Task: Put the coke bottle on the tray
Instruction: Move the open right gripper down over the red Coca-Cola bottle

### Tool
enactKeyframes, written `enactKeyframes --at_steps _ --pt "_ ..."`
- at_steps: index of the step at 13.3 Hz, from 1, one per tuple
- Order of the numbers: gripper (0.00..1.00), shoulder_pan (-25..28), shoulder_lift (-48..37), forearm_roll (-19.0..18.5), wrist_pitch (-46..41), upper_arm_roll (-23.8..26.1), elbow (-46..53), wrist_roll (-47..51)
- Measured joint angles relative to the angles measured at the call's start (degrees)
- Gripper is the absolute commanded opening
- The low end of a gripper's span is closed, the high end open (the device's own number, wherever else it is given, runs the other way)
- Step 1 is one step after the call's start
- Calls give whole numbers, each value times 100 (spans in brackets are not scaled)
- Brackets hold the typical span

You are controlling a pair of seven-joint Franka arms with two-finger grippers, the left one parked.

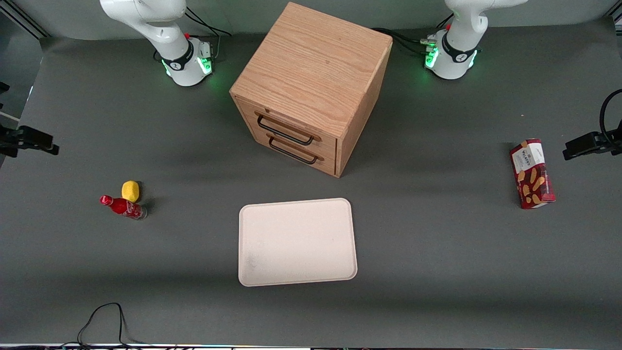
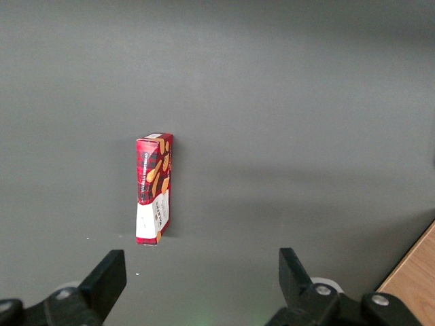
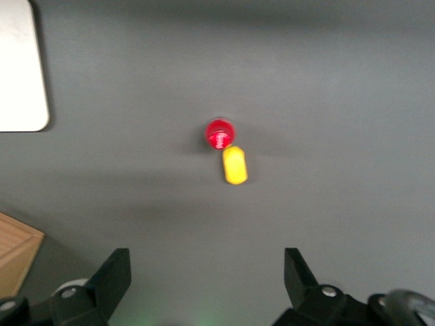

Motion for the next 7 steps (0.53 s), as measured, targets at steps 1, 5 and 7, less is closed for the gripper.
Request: enactKeyframes --at_steps 1,5,7 --pt "100 -14 133 0 7 -109 125 -196" --pt "100 -19 563 1 1 -235 589 -410" --pt "100 -6 630 29 -13 -206 687 -410"
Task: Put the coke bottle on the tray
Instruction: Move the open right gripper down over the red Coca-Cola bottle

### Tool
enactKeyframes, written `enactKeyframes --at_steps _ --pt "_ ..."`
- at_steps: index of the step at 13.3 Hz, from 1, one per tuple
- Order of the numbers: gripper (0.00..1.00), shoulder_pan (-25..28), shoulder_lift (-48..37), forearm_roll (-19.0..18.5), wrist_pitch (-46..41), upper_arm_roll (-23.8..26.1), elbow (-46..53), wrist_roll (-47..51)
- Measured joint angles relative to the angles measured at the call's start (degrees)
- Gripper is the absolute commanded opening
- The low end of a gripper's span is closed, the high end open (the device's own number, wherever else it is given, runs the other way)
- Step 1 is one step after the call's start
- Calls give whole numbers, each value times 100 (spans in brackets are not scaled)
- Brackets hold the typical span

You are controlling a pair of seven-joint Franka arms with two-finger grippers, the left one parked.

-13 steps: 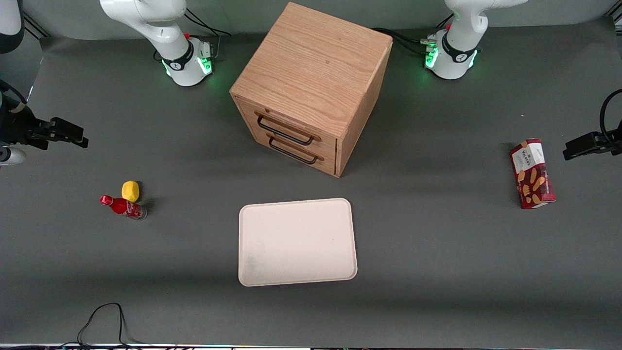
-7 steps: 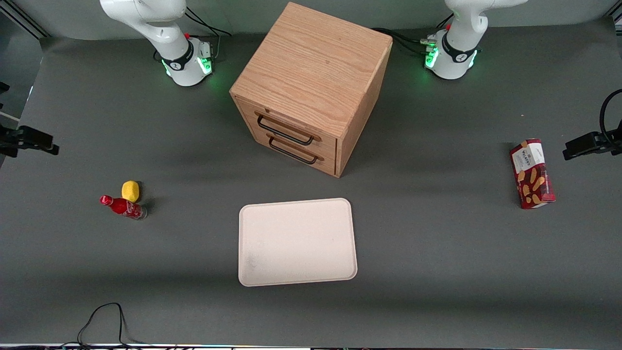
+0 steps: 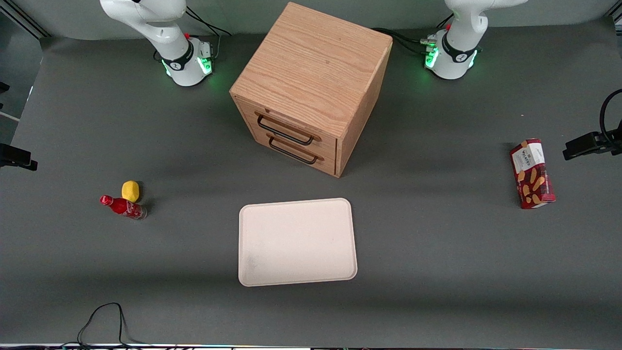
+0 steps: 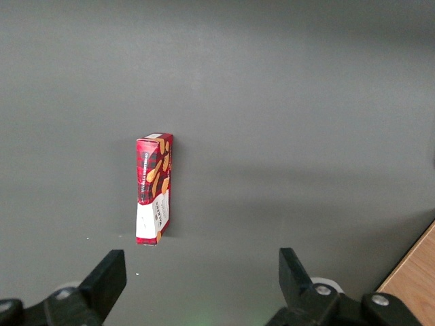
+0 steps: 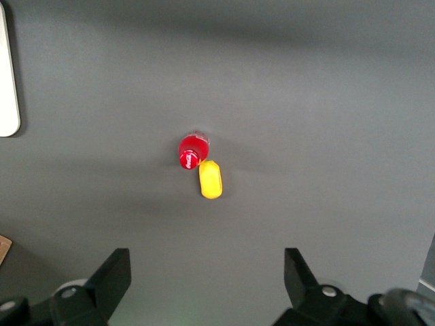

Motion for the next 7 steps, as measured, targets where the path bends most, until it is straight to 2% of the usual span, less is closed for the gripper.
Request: enactKeyframes --at_steps 3,7 --pt "100 28 29 231 -64 29 53 2" --pt "100 32 33 264 -271 126 131 6"
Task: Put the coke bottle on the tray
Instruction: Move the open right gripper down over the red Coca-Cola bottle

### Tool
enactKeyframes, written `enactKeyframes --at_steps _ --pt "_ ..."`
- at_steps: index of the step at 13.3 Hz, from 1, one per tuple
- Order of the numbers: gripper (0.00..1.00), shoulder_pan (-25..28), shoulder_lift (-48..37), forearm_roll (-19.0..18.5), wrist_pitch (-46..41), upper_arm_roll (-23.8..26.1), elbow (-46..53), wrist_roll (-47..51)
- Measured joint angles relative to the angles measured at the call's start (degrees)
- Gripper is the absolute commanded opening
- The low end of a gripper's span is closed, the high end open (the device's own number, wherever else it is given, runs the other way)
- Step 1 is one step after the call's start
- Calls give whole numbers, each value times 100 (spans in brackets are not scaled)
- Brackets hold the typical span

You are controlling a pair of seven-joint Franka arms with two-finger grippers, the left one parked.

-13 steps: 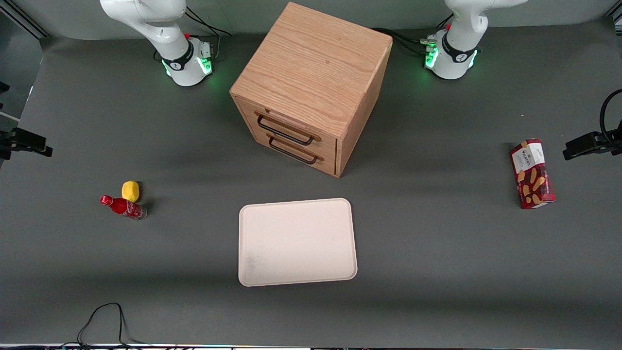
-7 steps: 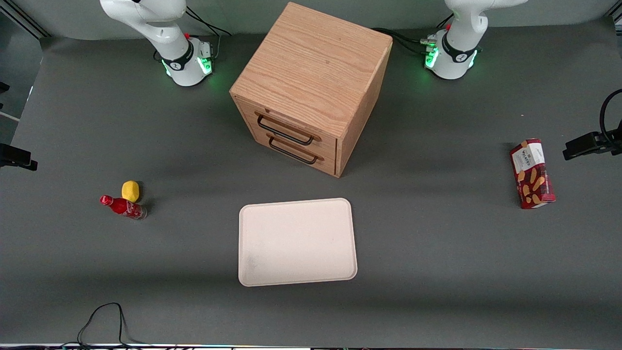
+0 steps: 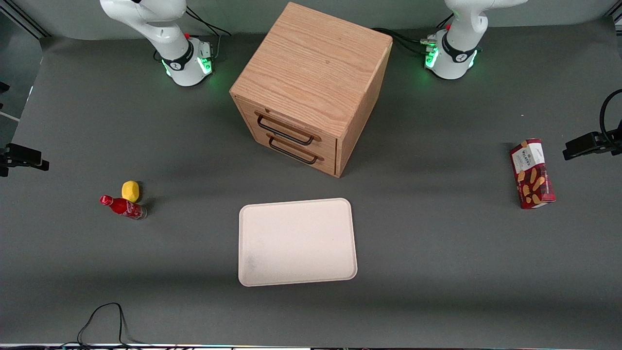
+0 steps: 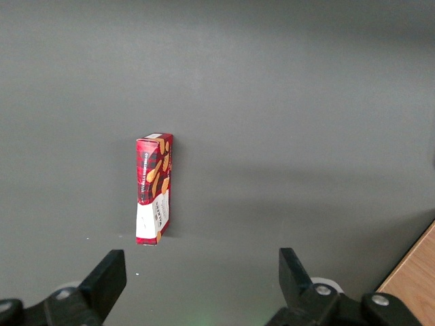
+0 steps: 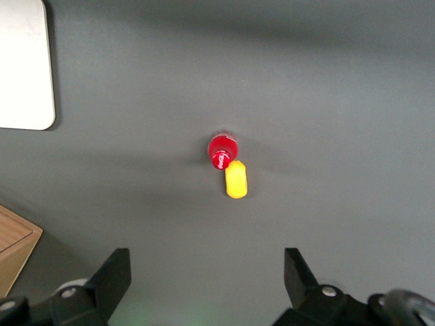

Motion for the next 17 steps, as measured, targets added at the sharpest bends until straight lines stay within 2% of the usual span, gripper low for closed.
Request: enactKeyframes --at_steps 5,10,13,17 --pt "100 2 31 0 -71 23 59 0" --pt "99 3 462 0 84 39 31 -2" --pt "99 5 597 0 649 46 -343 -3" --pt "99 7 593 0 1815 48 -1302 -6"
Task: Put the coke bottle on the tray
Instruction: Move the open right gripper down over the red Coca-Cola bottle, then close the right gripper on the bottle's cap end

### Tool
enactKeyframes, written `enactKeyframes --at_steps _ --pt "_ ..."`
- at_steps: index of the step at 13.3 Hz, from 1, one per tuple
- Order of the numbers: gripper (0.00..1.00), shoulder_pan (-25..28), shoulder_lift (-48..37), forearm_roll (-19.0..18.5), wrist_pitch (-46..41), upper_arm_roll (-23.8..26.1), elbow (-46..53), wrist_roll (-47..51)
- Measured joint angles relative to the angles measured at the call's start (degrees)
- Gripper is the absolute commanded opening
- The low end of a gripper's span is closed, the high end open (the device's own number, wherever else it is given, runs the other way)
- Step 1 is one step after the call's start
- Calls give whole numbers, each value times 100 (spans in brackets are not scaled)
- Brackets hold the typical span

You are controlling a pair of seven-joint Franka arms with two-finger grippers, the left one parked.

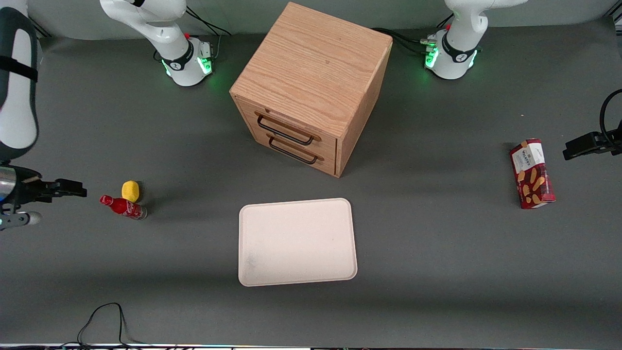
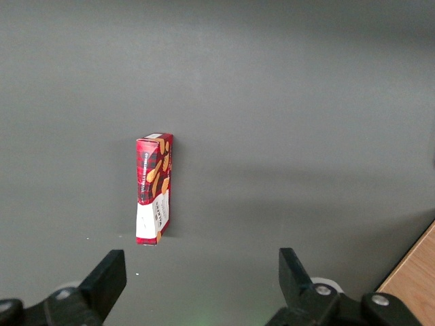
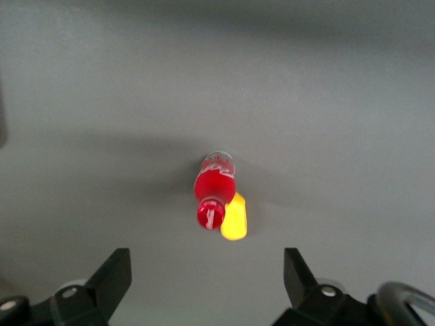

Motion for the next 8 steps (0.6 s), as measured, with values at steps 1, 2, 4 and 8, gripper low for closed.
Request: enactKeyframes --at_steps 1,2,4,8 --pt "99 0 -21 0 324 0 -261 0" --pt "99 0 -62 0 667 0 -547 0" --pt "99 3 -174 0 1247 4 -1097 0" --pt "99 47 -323 0 2017 14 -1827 -1"
